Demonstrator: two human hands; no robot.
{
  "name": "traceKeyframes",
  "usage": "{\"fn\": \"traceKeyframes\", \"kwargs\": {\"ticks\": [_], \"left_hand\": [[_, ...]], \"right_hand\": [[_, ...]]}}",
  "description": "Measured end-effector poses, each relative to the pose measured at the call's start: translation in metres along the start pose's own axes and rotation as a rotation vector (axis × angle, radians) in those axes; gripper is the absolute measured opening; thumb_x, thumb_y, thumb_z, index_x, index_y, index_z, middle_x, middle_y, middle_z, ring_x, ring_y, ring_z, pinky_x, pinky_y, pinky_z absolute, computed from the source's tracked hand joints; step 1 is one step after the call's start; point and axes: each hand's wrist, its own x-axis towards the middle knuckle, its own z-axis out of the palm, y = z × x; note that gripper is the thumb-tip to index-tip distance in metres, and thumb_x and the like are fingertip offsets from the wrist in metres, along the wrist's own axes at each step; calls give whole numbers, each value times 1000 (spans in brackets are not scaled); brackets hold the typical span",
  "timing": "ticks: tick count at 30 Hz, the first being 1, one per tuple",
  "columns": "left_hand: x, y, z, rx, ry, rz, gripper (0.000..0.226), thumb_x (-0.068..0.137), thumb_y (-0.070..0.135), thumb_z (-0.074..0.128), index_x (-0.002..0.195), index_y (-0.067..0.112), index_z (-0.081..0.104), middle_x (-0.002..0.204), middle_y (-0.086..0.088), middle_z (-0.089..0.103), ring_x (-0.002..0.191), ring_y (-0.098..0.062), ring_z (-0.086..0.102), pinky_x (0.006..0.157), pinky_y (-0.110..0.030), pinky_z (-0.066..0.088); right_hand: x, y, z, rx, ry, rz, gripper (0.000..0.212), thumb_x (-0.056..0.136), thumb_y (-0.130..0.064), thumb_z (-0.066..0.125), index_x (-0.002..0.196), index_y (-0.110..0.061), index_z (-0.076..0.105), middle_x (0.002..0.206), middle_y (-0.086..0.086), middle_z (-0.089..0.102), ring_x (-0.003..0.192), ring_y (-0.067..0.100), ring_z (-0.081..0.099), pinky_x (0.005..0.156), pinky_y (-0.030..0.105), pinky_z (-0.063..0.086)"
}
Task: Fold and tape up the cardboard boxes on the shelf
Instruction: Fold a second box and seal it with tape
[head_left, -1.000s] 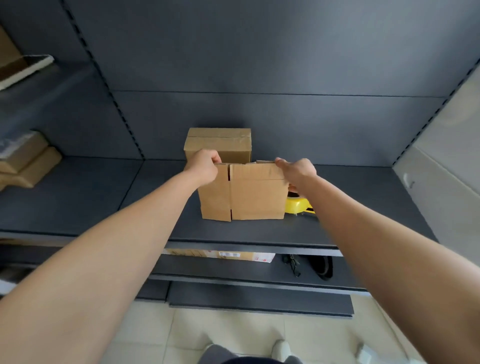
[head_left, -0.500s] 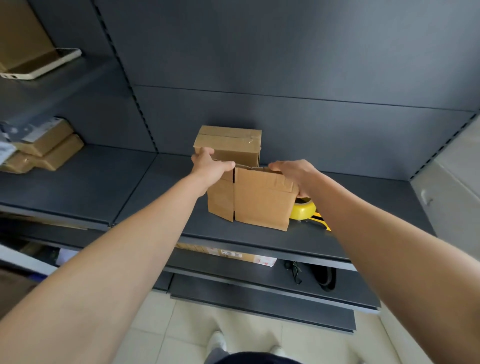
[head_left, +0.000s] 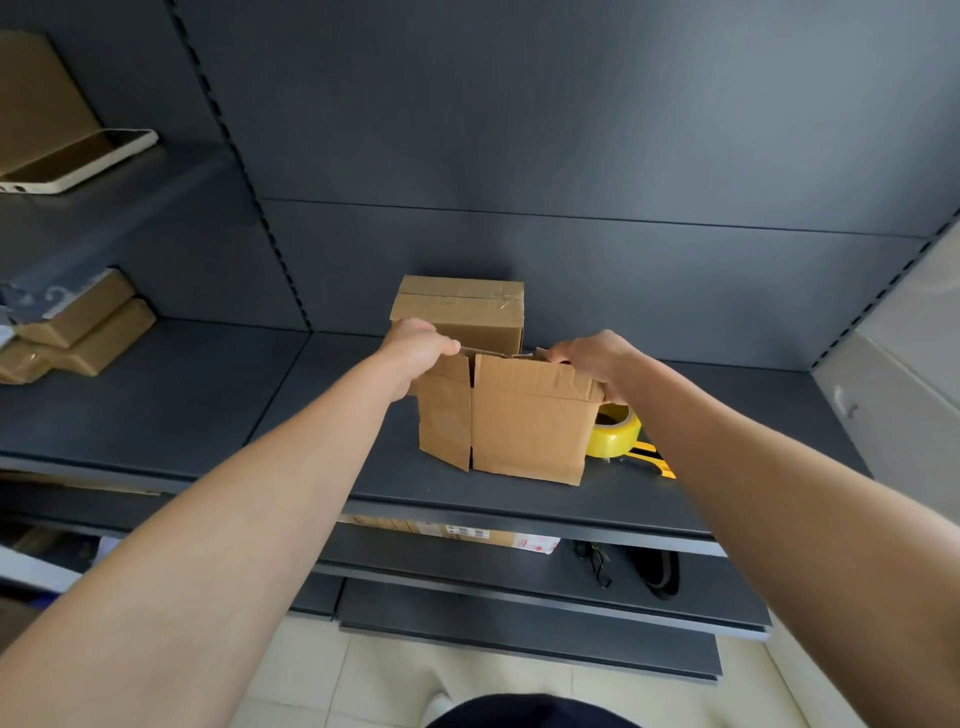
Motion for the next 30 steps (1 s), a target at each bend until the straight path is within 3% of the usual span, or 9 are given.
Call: {"fn": "traceKeyframes", "kwargs": {"ticks": [4,6,8,10,12,15,19,26,30], "left_hand": [[4,0,-5,-16,41,-43,30,88,10,62,117,8,61,124,-8,56,106,-20,51,88,-33,49],[4,0,-7,-23,42,-63,30,87,10,64,117,7,60,124,-8,56,109,-21,52,88,-33,49],[4,0,-9,-20,50,-67,33,87,12,66,118,6,59,126,-9,56,115,-23,52,92,-35,50],[3,-1,-10,-12,54,-60,35,87,15,67,119,5,59,128,-9,55,119,-25,51,95,-37,49],[3,-2,-12,-9,62,-51,36,88,17,67,120,4,59,129,-10,55,121,-26,51,96,-37,49],[3,-3,-14,-9,84,-39,42,89,19,66,126,3,55,133,-12,53,121,-27,50,100,-39,46],[4,-6,-16,-41,93,-35,66,88,17,66,143,5,32,144,-13,40,129,-29,43,106,-43,41],[0,-15,-24,-37,-48,-31,87,78,21,77,147,13,25,149,-9,33,135,-27,36,111,-42,33],[-1,-20,-27,63,12,2,76,78,14,77,141,15,36,144,-7,39,129,-24,41,93,-28,35]], "right_hand": [[3,-4,4,9,38,-17,27,86,-26,67,103,-7,61,102,7,61,87,18,58,81,34,52],[3,-6,6,-9,68,-11,21,86,-25,66,94,-7,59,98,3,58,82,14,53,89,36,50],[1,-10,8,-24,68,13,21,86,-21,67,80,-9,51,94,4,51,78,18,50,84,37,50],[-1,-14,11,-60,34,22,16,87,-15,64,88,-6,52,95,7,47,93,25,53,84,37,48],[-3,-17,12,-109,22,11,24,88,-10,61,108,1,54,98,6,53,112,28,53,95,41,46],[-7,-21,16,-136,-9,28,33,87,-12,62,116,0,52,124,15,53,119,33,49,98,44,43],[-11,-26,21,-177,-100,67,46,90,-20,61,128,-4,43,143,17,39,130,38,39,99,47,40],[-6,-19,25,-105,21,-11,48,87,-37,67,116,-3,52,112,13,52,99,31,51,86,43,50],[-4,-19,25,-79,37,-35,43,87,-37,66,107,-4,48,108,10,49,98,28,49,89,40,49]]}}
